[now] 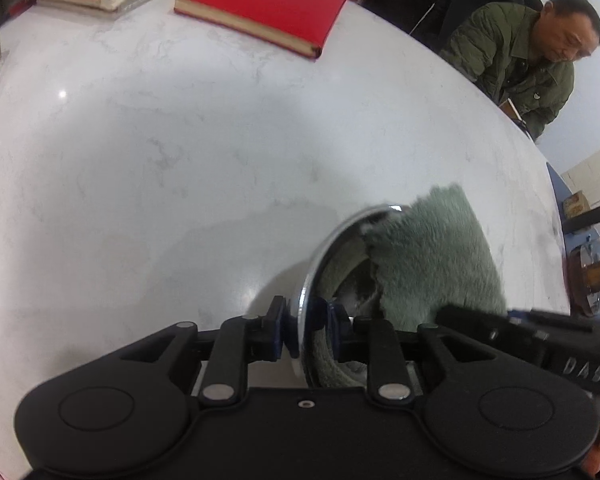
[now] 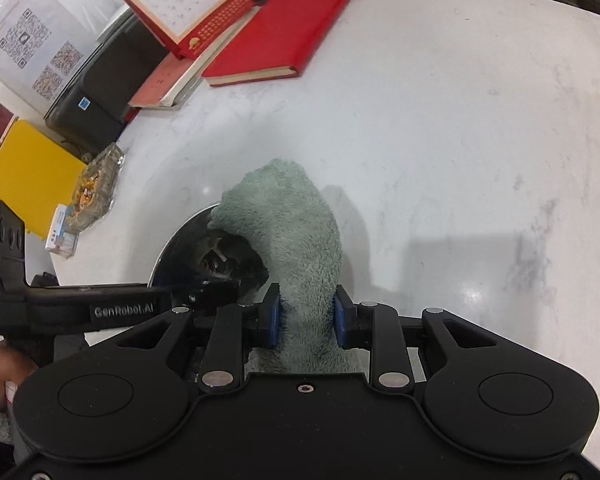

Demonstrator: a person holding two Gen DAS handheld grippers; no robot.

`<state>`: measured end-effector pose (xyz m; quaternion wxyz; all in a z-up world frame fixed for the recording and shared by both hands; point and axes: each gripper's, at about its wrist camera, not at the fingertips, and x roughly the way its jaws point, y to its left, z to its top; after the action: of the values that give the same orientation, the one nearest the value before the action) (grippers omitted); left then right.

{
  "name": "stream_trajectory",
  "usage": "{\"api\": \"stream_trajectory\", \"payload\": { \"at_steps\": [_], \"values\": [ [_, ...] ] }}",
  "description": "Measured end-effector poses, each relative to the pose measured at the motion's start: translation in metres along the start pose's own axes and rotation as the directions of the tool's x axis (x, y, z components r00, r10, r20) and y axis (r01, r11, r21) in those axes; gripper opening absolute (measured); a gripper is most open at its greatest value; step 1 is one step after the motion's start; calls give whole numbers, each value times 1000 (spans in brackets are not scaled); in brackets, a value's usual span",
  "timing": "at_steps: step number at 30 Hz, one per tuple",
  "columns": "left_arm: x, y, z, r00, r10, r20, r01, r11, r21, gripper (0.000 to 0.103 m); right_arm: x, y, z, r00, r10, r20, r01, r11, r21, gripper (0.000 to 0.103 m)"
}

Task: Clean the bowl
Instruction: 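Wipe the cloth around the bowl's outer wall with the right gripper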

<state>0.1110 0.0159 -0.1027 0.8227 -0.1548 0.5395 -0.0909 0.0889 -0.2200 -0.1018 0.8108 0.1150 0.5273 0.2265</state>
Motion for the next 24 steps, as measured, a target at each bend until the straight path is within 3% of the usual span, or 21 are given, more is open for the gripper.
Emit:
{"api": "stream_trajectory", "payload": {
  "at_steps": [4,7,10,15,20,22,24],
  "values": [
    [-10,3,12,999,-16,50,16,1000,10,13,1,-1,0,1000,-2,5,2,1000,-8,25],
    [-11,4,3,1000,-5,17,4,999,32,9,5,10,10,999,-29,21,31,996,-84,24],
    [-17,2,-14,1000,-17,-23,18,998,61,13,11,22,24,998,-56,38,62,981,-183,24],
    [-27,4,-2,1000,-14,25,12,998,69,14,14,45,30,997,-72,17,73,938,-339,25],
    [-4,0,7,999,-9,-36,13,991,131,13,16,58,34,996,-85,8,81,903,-423,24],
    [-2,-1,3,999,-10,-41,15,992,126,13,21,66,38,996,-92,16,88,880,-467,25],
    [-2,1,0,999,-10,-31,13,995,96,13,21,65,37,996,-89,21,89,883,-460,25]
  ]
}}
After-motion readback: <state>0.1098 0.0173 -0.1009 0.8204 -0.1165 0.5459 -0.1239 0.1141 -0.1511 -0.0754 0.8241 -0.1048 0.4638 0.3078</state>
